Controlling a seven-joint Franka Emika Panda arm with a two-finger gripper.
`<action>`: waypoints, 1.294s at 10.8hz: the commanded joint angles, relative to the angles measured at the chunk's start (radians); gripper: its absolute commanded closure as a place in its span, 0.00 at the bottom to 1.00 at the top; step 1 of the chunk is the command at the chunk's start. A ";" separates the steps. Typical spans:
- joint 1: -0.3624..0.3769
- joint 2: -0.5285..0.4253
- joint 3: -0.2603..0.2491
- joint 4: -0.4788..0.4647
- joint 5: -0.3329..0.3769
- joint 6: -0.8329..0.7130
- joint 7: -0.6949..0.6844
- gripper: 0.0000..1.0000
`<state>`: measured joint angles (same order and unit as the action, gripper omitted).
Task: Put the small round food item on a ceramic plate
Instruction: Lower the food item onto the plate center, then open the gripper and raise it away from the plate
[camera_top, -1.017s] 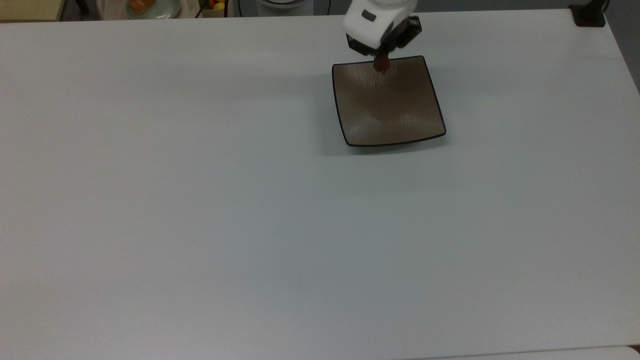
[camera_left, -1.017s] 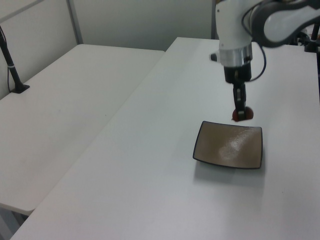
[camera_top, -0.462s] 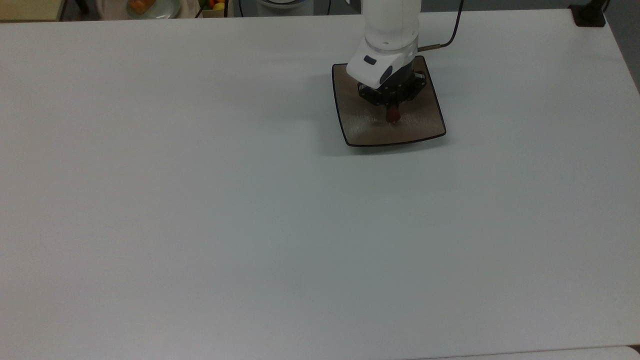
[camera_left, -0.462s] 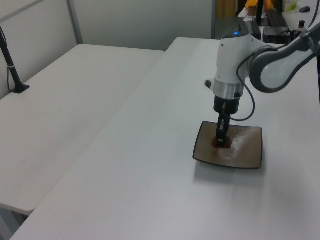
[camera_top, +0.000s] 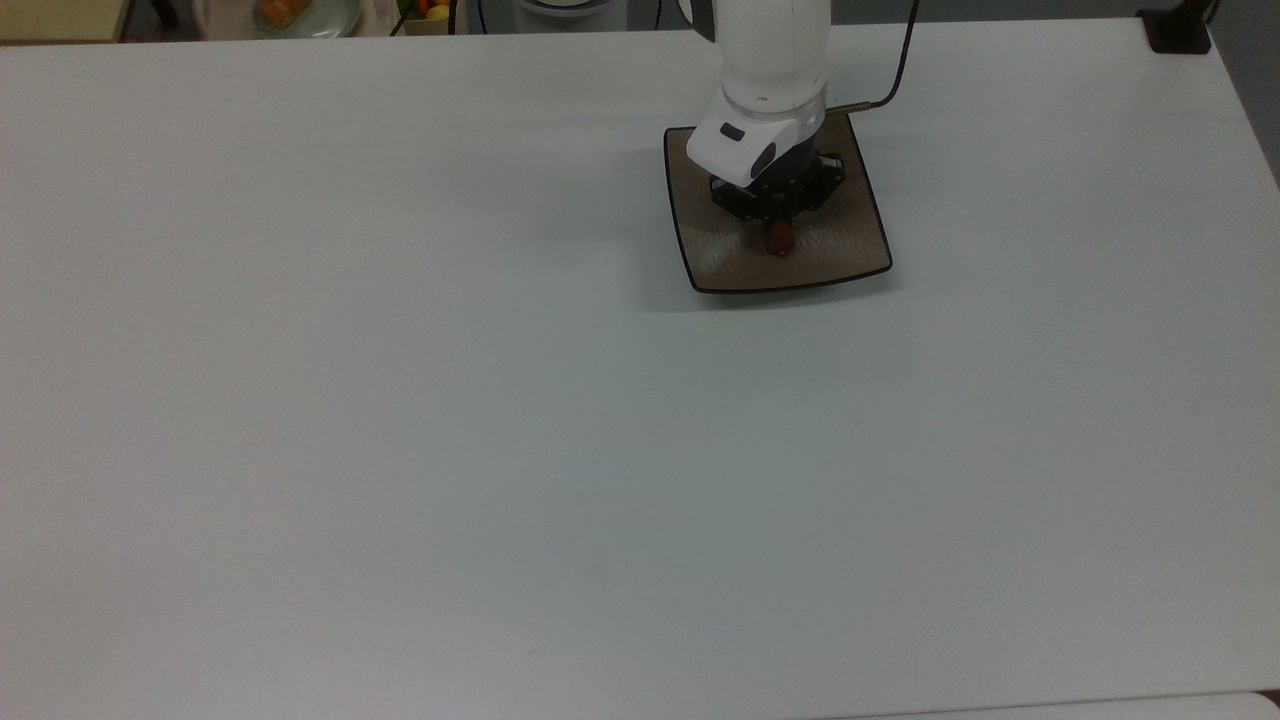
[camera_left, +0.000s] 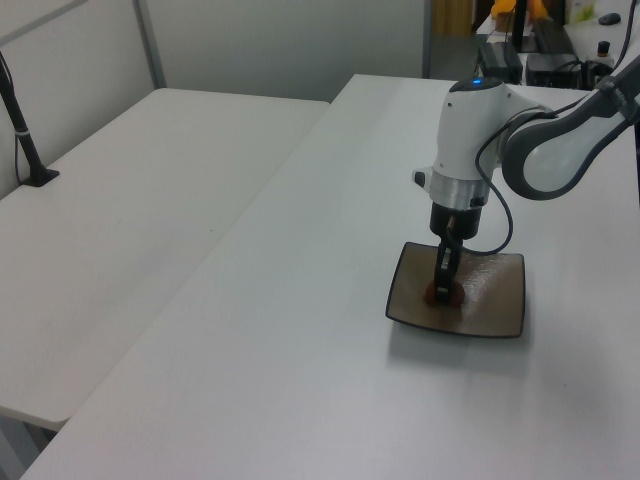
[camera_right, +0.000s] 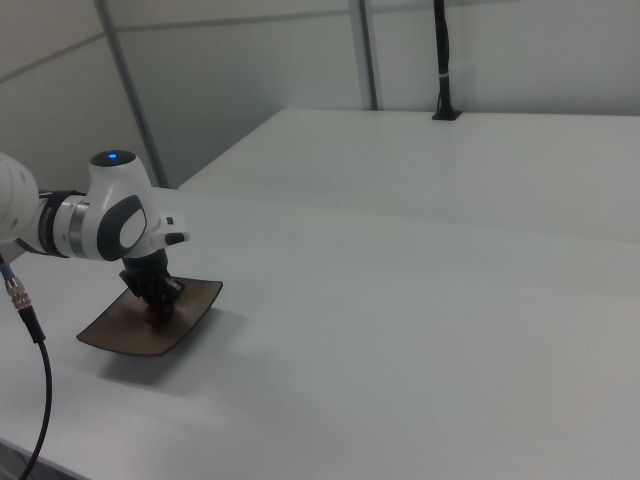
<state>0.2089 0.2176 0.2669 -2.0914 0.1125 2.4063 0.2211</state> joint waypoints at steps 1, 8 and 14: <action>-0.006 -0.012 0.003 0.010 -0.002 -0.068 0.017 0.13; -0.009 -0.108 -0.066 0.254 -0.005 -0.418 0.037 0.00; -0.009 -0.224 -0.354 0.557 -0.002 -0.846 0.009 0.00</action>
<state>0.1848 0.0043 -0.0141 -1.5712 0.1112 1.6196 0.2829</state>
